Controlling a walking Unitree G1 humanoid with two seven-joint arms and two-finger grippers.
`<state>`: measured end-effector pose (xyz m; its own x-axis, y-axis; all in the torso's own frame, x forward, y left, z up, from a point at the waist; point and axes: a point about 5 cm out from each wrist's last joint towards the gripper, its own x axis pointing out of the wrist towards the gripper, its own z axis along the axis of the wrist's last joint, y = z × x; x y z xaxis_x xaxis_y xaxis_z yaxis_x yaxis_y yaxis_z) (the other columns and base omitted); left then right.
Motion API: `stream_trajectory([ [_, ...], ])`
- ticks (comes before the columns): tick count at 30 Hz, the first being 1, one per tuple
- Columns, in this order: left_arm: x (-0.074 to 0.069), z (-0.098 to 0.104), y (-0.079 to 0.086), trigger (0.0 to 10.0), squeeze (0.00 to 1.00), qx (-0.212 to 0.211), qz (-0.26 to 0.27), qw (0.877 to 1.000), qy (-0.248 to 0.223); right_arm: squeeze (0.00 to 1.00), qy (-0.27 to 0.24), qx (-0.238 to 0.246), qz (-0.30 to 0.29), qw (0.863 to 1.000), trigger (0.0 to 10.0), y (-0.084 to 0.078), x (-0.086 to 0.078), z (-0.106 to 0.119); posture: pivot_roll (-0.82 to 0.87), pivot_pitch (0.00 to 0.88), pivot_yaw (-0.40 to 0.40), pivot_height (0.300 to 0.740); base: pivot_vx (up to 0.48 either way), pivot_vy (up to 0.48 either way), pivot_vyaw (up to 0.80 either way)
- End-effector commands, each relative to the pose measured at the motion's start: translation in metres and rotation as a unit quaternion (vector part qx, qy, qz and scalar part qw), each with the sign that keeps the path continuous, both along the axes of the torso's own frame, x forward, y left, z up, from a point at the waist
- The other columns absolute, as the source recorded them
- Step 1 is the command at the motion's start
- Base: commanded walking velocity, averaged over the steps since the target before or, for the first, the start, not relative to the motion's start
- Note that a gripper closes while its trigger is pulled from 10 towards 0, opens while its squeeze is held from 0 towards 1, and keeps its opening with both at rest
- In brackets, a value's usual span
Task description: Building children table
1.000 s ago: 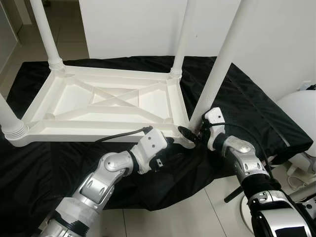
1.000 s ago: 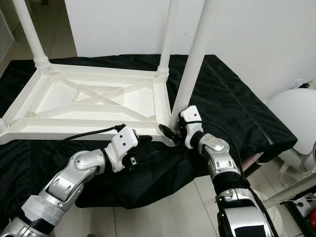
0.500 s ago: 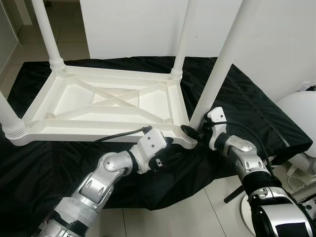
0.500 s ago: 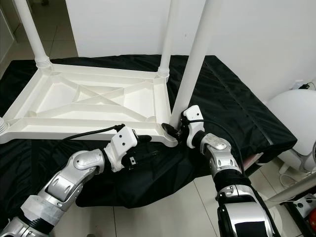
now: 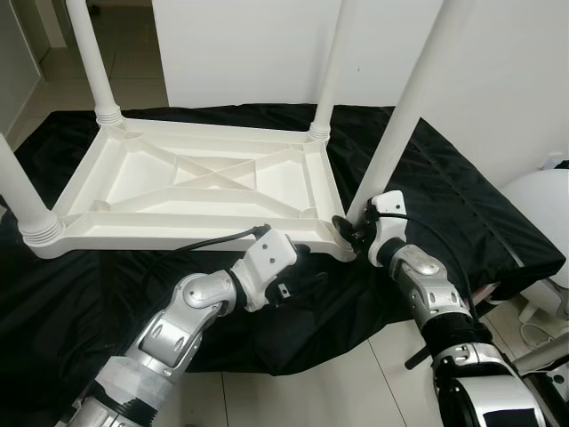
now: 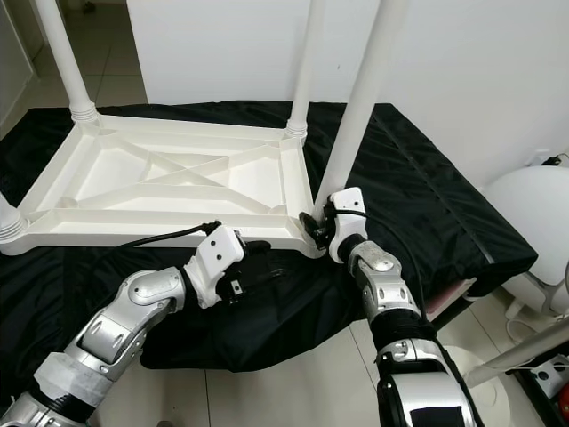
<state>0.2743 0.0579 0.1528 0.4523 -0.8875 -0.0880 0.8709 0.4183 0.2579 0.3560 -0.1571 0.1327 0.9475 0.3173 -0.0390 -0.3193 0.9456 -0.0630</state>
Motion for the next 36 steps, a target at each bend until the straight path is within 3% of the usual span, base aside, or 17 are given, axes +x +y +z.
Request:
stream_trajectory([
  [1,-0.003,-0.002,-0.002,10.0,0.0,0.002,-0.017,1.0,0.008,0.0,0.01,0.003,-0.068,0.998,10.0,-0.008,-0.004,-0.006,-0.01,0.0,-0.082,0.74,0.0,0.0,0.0],
  [8,-0.002,-0.002,-0.001,10.0,0.0,0.004,-0.019,1.0,0.007,0.0,0.001,0.031,-0.185,0.982,10.0,0.005,-0.017,-0.012,-0.01,0.0,-0.083,0.74,0.0,0.0,0.0],
  [10,-0.001,-0.003,-0.001,10.0,0.0,0.008,-0.018,1.0,0.006,0.0,-0.002,0.072,-0.24,0.968,10.0,0.011,-0.021,-0.01,-0.01,0.0,-0.084,0.74,0.0,0.0,0.0],
  [12,-0.001,-0.003,0.0,10.0,0.0,0.008,-0.018,1.0,0.006,0.0,-0.003,0.083,-0.252,0.964,10.0,0.015,-0.022,-0.008,-0.01,0.0,-0.084,0.74,0.0,0.0,0.0],
  [14,0.0,-0.002,0.001,10.0,0.0,0.009,-0.018,1.0,0.006,0.0,-0.013,0.101,-0.205,0.973,10.0,0.031,-0.024,0.0,-0.01,0.0,-0.079,0.74,0.0,0.0,0.0],
  [20,0.0,-0.002,0.002,10.0,0.0,0.011,-0.019,1.0,0.005,0.0,-0.021,0.094,-0.204,0.974,10.0,0.032,-0.027,0.005,-0.01,0.0,-0.08,0.74,0.0,0.0,0.0],
  [21,0.001,-0.002,0.002,10.0,0.0,0.012,-0.018,1.0,0.004,0.09,-0.021,0.094,-0.208,0.973,10.0,0.032,-0.028,0.005,-0.01,0.0,-0.081,0.74,0.0,0.0,0.0],
  [22,0.001,-0.002,0.002,10.0,0.0,0.012,-0.017,1.0,0.004,1.0,-0.021,0.094,-0.211,0.973,10.0,0.032,-0.028,0.006,-0.01,0.0,-0.081,0.74,0.0,0.0,0.0],
  [27,0.0,-0.002,0.003,10.0,0.0,0.012,-0.016,1.0,0.004,1.0,-0.03,0.095,-0.206,0.973,10.0,0.03,-0.031,0.009,-0.01,0.0,-0.082,0.74,0.0,0.0,0.0],
  [33,0.0,-0.003,0.003,10.0,0.0,0.012,-0.015,1.0,0.004,1.0,-0.045,0.105,-0.153,0.982,10.0,0.021,-0.038,0.014,-0.01,0.0,-0.088,0.74,0.0,0.0,0.0],
  [34,0.0,-0.003,0.003,10.0,0.0,0.012,-0.015,1.0,0.004,0.0,-0.046,0.101,-0.139,0.984,10.0,0.019,-0.039,0.014,-0.01,0.0,-0.088,0.74,0.0,0.0,0.0],
  [36,0.0,-0.003,0.003,10.0,0.0,0.012,-0.015,1.0,0.005,0.0,-0.041,0.078,-0.083,0.993,10.0,0.011,-0.044,0.011,-0.02,0.0,-0.087,0.74,0.0,0.0,0.0],
])
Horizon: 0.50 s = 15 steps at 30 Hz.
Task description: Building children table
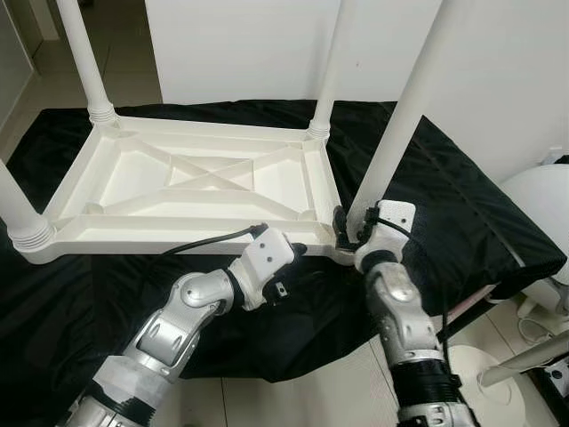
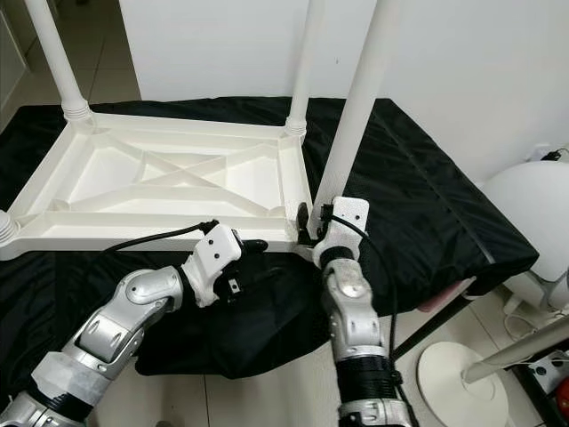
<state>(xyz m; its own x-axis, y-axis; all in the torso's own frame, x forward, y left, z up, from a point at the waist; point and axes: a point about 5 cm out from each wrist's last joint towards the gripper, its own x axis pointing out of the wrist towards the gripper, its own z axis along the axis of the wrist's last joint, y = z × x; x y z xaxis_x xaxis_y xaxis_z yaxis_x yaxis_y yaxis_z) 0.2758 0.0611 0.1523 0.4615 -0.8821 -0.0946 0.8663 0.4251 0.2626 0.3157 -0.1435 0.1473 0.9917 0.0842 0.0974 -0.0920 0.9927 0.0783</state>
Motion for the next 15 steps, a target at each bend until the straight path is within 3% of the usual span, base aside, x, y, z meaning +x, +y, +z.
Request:
stream_trajectory([
  [1,-0.001,-0.003,0.0,10.0,0.0,0.008,-0.02,1.0,0.005,0.0,0.011,-0.015,0.049,0.999,10.0,-0.005,-0.005,-0.005,-0.02,0.0,-0.087,0.74,0.0,0.0,0.0],
  [3,0.0,-0.003,-0.001,10.0,0.0,0.009,-0.021,1.0,0.004,0.0,0.01,-0.087,0.107,0.99,10.0,-0.015,-0.008,-0.008,-0.02,0.0,-0.082,0.74,0.0,0.0,0.0],
  [8,0.001,-0.002,-0.002,10.0,0.0,0.008,-0.022,1.0,0.004,0.0,0.021,-0.116,0.144,0.983,10.0,-0.025,-0.008,-0.011,-0.03,0.0,-0.078,0.74,0.0,0.0,0.0],
  [15,0.004,0.0,-0.003,10.0,0.0,0.013,-0.032,0.999,-0.001,0.0,0.041,-0.153,0.206,0.966,10.0,-0.044,0.006,-0.012,-0.03,0.0,-0.049,0.74,0.0,0.0,0.0],
])
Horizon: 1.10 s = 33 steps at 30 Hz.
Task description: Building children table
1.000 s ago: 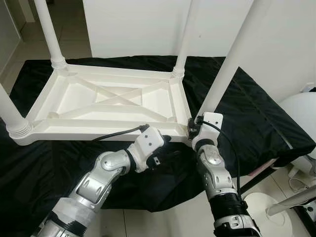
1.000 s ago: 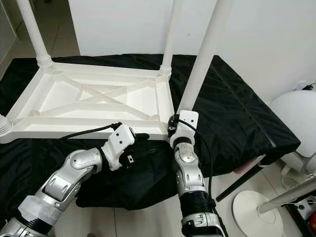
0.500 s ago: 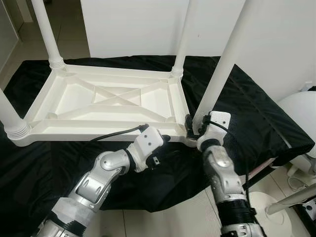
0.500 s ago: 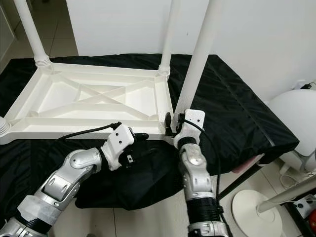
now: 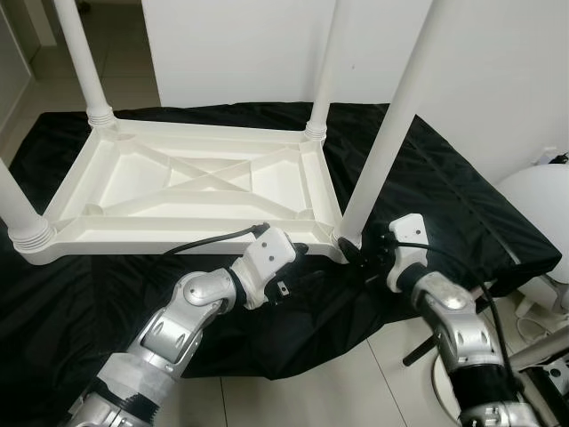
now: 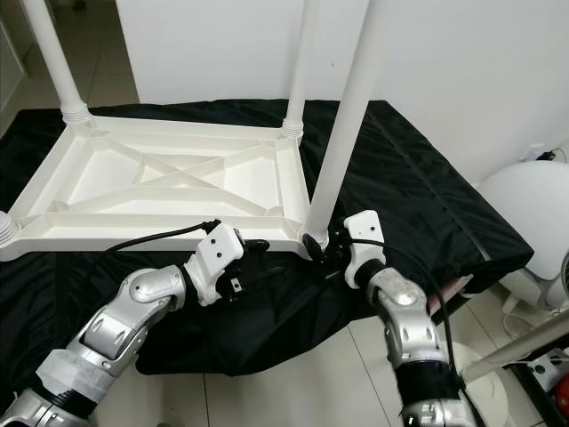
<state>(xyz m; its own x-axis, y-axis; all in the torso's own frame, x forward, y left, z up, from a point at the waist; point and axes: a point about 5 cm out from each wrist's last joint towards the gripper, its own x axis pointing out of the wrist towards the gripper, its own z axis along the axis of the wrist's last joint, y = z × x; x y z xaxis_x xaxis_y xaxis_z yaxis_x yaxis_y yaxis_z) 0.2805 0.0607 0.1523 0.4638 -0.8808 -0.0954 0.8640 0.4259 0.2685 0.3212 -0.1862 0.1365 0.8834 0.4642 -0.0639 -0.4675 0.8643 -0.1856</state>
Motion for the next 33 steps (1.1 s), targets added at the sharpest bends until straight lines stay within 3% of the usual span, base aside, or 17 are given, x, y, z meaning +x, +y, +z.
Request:
stream_trajectory([
  [1,0.0,0.0,-0.003,10.0,0.0,0.012,-0.034,0.999,0.001,0.0,0.005,-0.006,0.02,1.0,10.0,-0.001,0.003,-0.001,-0.03,0.0,-0.049,0.74,0.0,0.0,0.0],
  [3,0.0,0.0,-0.003,10.0,0.0,0.012,-0.034,0.999,0.001,0.0,0.005,-0.006,0.025,1.0,10.0,-0.002,0.003,0.0,-0.03,0.0,-0.049,0.74,0.0,0.0,0.0],
  [7,0.001,0.002,-0.002,10.0,0.0,0.014,-0.034,0.999,-0.002,0.0,0.014,-0.028,0.067,0.997,10.0,-0.001,0.025,0.007,-0.02,0.0,-0.047,0.74,0.0,0.0,0.0],
  [10,0.001,0.002,-0.001,10.0,0.0,0.014,-0.034,0.999,-0.003,0.0,0.017,-0.028,0.075,0.997,10.0,0.001,0.028,0.008,-0.02,0.0,-0.047,0.74,0.0,0.0,0.0],
  [17,0.002,0.004,-0.002,10.0,0.0,0.012,-0.031,0.999,-0.006,0.0,0.031,-0.038,0.113,0.992,10.0,0.016,0.044,0.012,-0.01,0.0,-0.044,0.74,0.0,0.0,0.0],
  [18,0.001,0.004,-0.003,10.0,0.0,0.011,-0.031,0.999,-0.006,0.0,0.04,-0.045,0.119,0.991,5.4,0.019,0.046,0.011,-0.01,0.0,-0.052,0.74,0.0,0.0,0.0],
  [20,0.001,0.004,-0.003,10.0,0.0,0.011,-0.031,0.999,-0.006,0.0,0.04,-0.045,0.119,0.991,5.4,0.019,0.046,0.011,-0.01,0.0,-0.052,0.74,0.0,0.0,0.0],
  [21,0.001,0.004,-0.003,10.0,0.0,0.009,-0.028,1.0,-0.007,0.0,0.048,-0.051,0.12,0.99,0.0,0.019,0.047,0.009,0.0,0.0,-0.055,0.74,0.0,0.0,0.0],
  [33,0.002,0.006,-0.001,10.0,0.0,0.003,-0.013,1.0,-0.008,0.0,0.088,-0.045,0.137,0.986,0.0,0.009,0.041,-0.006,0.01,0.0,-0.068,0.74,0.0,0.0,0.0],
])
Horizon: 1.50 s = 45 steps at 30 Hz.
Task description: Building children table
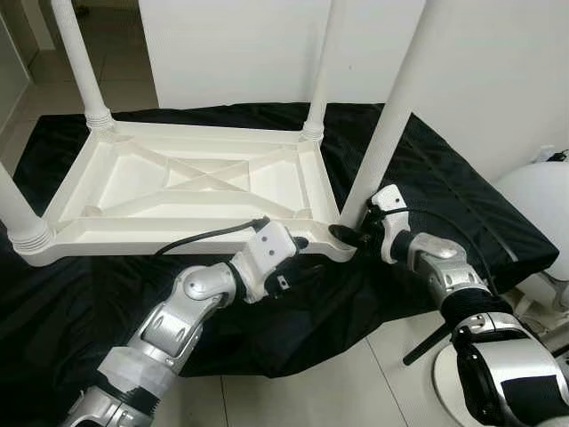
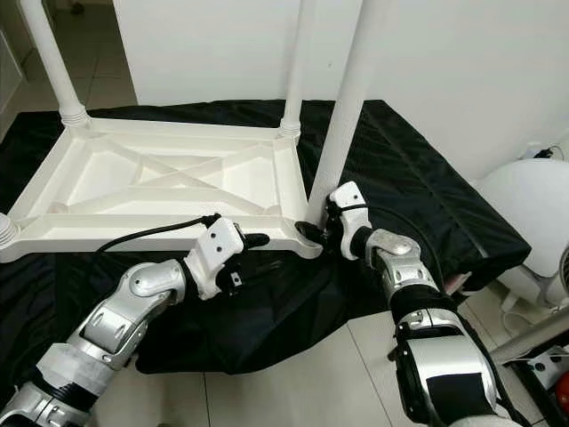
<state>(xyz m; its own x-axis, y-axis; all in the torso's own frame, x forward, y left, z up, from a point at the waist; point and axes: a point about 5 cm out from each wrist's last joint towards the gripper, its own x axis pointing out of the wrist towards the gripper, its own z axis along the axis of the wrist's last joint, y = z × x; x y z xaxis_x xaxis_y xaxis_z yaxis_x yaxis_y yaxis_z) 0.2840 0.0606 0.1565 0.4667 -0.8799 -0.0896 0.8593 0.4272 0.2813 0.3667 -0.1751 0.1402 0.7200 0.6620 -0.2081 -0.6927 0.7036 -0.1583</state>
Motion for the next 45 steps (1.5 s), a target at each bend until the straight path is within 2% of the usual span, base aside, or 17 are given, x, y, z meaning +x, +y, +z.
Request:
stream_trajectory([
  [1,-0.002,0.001,-0.001,10.0,0.0,0.002,-0.014,1.0,0.0,0.0,0.02,-0.011,0.014,1.0,0.0,-0.002,-0.005,-0.011,0.01,0.0,-0.069,0.74,0.0,0.0,0.0],
  [2,-0.002,0.001,-0.001,10.0,0.0,0.002,-0.015,1.0,0.001,0.0,0.014,-0.003,0.01,1.0,7.5,-0.001,-0.006,-0.011,0.0,0.0,-0.069,0.74,0.0,0.0,0.0],
  [3,-0.002,0.001,-0.001,10.0,0.0,0.002,-0.015,1.0,0.001,0.0,0.014,-0.003,0.01,1.0,7.5,-0.001,-0.006,-0.011,0.0,0.0,-0.069,0.74,0.0,0.0,0.0],
  [4,-0.003,0.0,-0.002,10.0,0.0,0.002,-0.016,1.0,0.002,0.0,0.011,0.011,0.005,1.0,10.0,0.0,-0.006,-0.011,0.0,0.0,-0.072,0.74,0.0,0.0,0.0],
  [13,-0.004,0.0,-0.003,10.0,0.0,0.0,-0.017,1.0,0.003,0.0,-0.001,0.053,-0.077,0.996,10.0,0.006,-0.002,-0.008,-0.01,0.011,-0.074,0.74,0.0,0.0,0.0],
  [15,-0.005,-0.001,-0.003,10.0,0.0,0.0,-0.019,1.0,0.006,0.0,-0.004,0.088,-0.118,0.989,10.0,0.012,-0.003,-0.005,-0.01,0.015,-0.074,0.74,0.0,0.0,0.0],
  [17,-0.005,-0.001,-0.003,10.0,0.0,0.0,-0.019,1.0,0.006,0.0,-0.004,0.088,-0.118,0.989,10.0,0.012,-0.003,-0.005,-0.01,0.015,-0.074,0.74,0.0,0.0,0.0],
  [21,-0.008,-0.003,-0.004,10.0,0.0,0.001,-0.022,1.0,0.009,0.0,0.003,0.128,-0.211,0.969,10.0,0.021,-0.008,-0.009,-0.01,0.014,-0.079,0.74,0.0,0.0,0.0],
  [23,-0.008,-0.003,-0.004,10.0,0.0,0.001,-0.022,1.0,0.009,0.0,0.003,0.128,-0.211,0.969,10.0,0.021,-0.008,-0.009,-0.01,0.014,-0.079,0.74,0.0,0.0,0.0],
  [26,-0.009,-0.004,-0.004,10.0,0.0,0.003,-0.025,1.0,0.011,0.0,0.003,0.141,-0.302,0.943,10.0,0.035,-0.023,-0.02,-0.02,0.013,-0.079,0.74,0.0,0.0,0.0],
  [27,-0.009,-0.004,-0.004,10.0,0.0,0.003,-0.025,1.0,0.011,0.0,0.003,0.141,-0.302,0.943,10.0,0.035,-0.023,-0.02,-0.02,0.013,-0.079,0.74,0.0,0.0,0.0],
  [29,-0.009,-0.004,-0.004,10.0,0.0,0.004,-0.027,1.0,0.011,0.0,-0.005,0.141,-0.373,0.917,10.0,0.044,-0.036,-0.028,-0.02,0.013,-0.078,0.74,0.0,0.0,0.0],
  [31,-0.009,-0.004,-0.004,10.0,0.0,0.004,-0.027,1.0,0.011,0.0,-0.005,0.141,-0.373,0.917,10.0,0.044,-0.036,-0.028,-0.02,0.013,-0.078,0.74,0.0,0.0,0.0],
  [33,-0.009,-0.003,-0.005,10.0,0.0,0.003,-0.029,1.0,0.01,0.0,-0.015,0.15,-0.41,0.899,10.0,0.051,-0.045,-0.028,-0.02,0.014,-0.08,0.74,0.0,0.0,0.0],
  [39,-0.011,-0.003,-0.006,10.0,0.0,0.001,-0.032,0.999,0.013,0.0,-0.027,0.17,-0.382,0.908,10.0,0.065,-0.053,-0.018,-0.03,0.018,-0.078,0.74,0.0,0.0,0.0],
  [44,-0.012,-0.004,-0.008,10.0,0.0,0.001,-0.035,0.999,0.014,0.0,-0.034,0.165,-0.377,0.911,10.0,0.064,-0.055,-0.015,-0.03,0.019,-0.081,0.74,0.0,0.0,0.0],
  [45,-0.013,-0.004,-0.009,10.0,0.0,0.0,-0.036,0.999,0.014,0.06,-0.037,0.163,-0.379,0.91,10.0,0.062,-0.055,-0.014,-0.03,0.019,-0.082,0.74,0.0,0.0,0.0],
])
